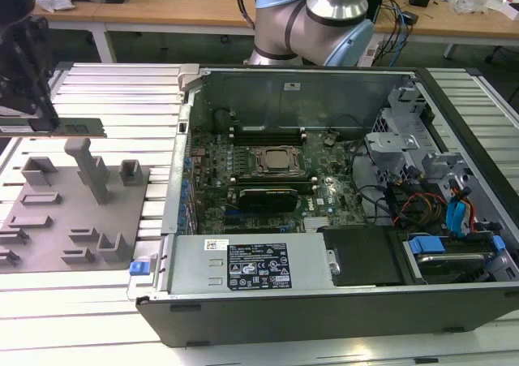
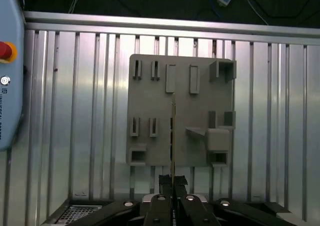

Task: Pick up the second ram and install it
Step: 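Pick up the second ram and move it above second insertion slot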

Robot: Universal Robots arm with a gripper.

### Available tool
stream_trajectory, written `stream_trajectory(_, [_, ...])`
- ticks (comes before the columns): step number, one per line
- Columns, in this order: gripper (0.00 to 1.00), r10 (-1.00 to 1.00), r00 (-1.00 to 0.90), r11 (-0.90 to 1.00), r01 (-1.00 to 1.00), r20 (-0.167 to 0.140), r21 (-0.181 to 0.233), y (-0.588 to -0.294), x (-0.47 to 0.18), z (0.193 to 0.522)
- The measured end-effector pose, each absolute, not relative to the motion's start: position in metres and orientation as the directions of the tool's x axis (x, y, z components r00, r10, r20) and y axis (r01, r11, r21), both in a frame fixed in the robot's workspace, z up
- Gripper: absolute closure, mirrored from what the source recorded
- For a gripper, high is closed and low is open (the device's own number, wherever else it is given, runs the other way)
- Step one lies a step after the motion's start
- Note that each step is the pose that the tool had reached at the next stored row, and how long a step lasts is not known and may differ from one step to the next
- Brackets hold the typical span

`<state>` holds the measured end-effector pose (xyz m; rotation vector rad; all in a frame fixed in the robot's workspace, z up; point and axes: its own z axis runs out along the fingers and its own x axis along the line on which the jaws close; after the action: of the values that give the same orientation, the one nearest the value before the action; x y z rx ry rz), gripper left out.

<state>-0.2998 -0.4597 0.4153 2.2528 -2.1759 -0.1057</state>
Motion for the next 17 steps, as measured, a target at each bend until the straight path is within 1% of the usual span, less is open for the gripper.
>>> stream_trajectory(17, [0.87, -0.999, 0.034, -0.036, -0.998, -0.043, 0.055, -0.459, -0.233, 0.415])
